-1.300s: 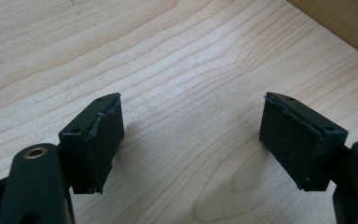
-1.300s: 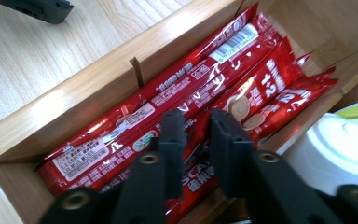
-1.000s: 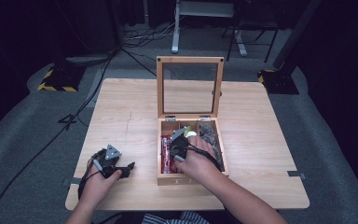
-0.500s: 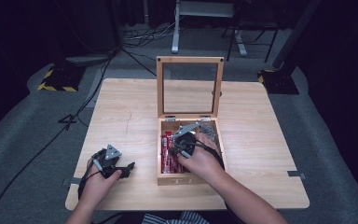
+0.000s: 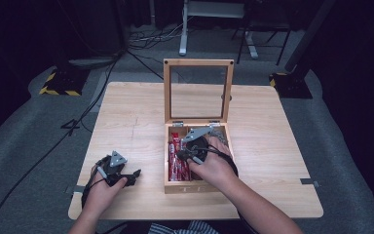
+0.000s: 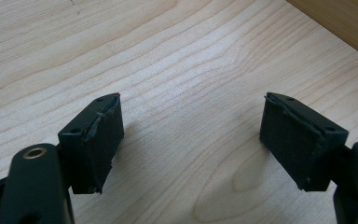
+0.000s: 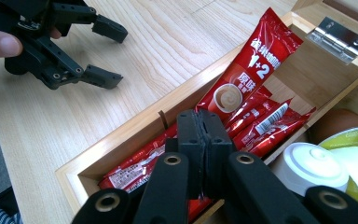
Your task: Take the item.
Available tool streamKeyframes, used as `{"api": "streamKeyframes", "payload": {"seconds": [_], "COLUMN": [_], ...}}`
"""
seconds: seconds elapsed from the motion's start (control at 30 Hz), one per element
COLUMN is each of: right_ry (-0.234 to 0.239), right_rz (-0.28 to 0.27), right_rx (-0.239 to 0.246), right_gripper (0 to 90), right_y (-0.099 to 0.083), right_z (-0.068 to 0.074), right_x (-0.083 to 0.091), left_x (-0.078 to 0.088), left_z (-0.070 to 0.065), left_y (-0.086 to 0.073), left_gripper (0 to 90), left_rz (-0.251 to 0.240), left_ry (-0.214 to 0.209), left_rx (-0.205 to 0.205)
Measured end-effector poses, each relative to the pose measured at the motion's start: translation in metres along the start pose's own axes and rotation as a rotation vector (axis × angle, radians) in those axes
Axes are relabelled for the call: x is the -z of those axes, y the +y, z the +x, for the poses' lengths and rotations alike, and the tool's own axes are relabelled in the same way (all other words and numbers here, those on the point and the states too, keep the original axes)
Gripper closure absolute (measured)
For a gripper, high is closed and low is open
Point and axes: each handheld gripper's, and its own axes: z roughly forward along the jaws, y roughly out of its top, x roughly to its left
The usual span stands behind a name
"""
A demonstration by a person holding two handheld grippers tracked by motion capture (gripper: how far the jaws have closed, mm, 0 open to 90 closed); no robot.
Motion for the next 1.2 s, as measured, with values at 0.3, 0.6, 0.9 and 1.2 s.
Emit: {"api": "streamKeyframes", "payload": {"seconds": [0.3, 0.6, 0.9, 1.2], "right_ry": [0.001, -0.010, -0.044, -0.091], "right_rz": [-0.031, -0.085, -0.113, -0.132], "right_rx": [0.003, -0.016, -0.033, -0.055], "right_gripper": [89.0, 89.0, 89.0, 89.0], "right_y": [-0.001, -0.007, -0.020, -0.034], "right_z": [-0.002, -0.012, -0.026, -0.042], "right_x": [0.014, 0.042, 0.073, 0.101], "left_x": [0.000, 0.000, 0.000, 0.000], "left_z": [0.000, 0.000, 0.000, 0.000], "left_y": [0.000, 0.000, 0.000, 0.000], "left_gripper": [21.1, 21.0, 20.8, 20.7], "left_rz": [0.000, 0.000, 0.000, 0.000], "left_ry": [-0.001, -0.002, -0.002, -0.002], "left_rx": [0.001, -0.002, -0.001, 0.000]}}
